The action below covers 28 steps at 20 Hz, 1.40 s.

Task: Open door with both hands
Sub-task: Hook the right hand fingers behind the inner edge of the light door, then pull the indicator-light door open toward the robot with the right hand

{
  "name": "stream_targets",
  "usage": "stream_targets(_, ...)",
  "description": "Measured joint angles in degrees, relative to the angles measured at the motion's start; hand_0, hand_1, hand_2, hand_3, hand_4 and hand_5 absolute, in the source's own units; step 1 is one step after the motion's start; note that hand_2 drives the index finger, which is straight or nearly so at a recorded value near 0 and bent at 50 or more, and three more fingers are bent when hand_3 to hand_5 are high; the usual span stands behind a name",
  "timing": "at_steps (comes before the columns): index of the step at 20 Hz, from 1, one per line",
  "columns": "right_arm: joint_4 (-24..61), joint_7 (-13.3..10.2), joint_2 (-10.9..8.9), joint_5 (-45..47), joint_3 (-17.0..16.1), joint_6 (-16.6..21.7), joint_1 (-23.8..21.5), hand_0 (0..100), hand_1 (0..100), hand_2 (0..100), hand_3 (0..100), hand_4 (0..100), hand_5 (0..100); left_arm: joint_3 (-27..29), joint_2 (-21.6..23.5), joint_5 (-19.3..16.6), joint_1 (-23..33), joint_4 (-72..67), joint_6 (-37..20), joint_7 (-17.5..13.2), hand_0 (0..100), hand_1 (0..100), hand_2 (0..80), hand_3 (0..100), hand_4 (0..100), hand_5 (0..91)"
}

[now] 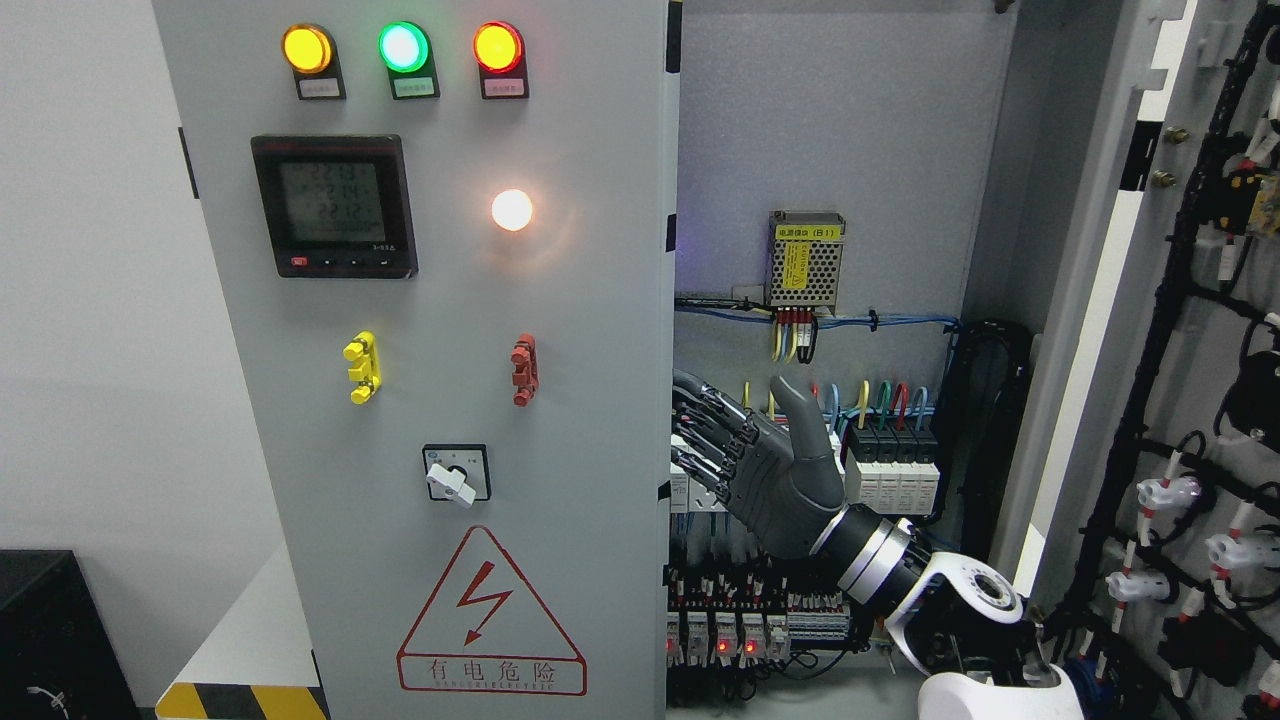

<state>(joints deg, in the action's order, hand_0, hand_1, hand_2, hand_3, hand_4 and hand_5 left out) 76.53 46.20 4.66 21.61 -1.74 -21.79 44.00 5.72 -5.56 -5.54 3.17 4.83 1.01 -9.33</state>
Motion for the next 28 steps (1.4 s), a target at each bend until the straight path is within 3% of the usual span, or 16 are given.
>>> stream_targets(8,0.1,1.4,-0.02,0.2,0.3,0.0,0.0,0,0,0,0,0,0,0.0,0.0,0.0,0.0,0.0,0.0,0.0,0,0,0.0,0,0,0.0)
stream_targets(11,0.1,2.5,0.0,0.2,2.0,0.1,0.1,0,0,0,0,0,0,0.0,0.0,0.0,0.0,0.0,0.0,0.0,0,0,0.0,0,0,0.0)
stream_targets(16,0.1,1.8,0.04,0.2,5.8,0.1,0.1,0,0,0,0,0,0,0.0,0.0,0.0,0.0,0.0,0.0,0.0,0,0,0.0,0,0,0.0)
stream_targets(23,1.1,1.3,-0.07,0.7,5.2,0.4,-0.9,0,0,0,0,0,0,0.0,0.0,0.0,0.0,0.0,0.0,0.0,0,0,0.0,0,0,0.0)
stream_targets(28,3.3,1.3,-0.7,2.6,7.2,0.4,-3.4,0,0,0,0,0,0,0.0,0.0,0.0,0.0,0.0,0.3,0.0,0,0,0.0,0,0,0.0)
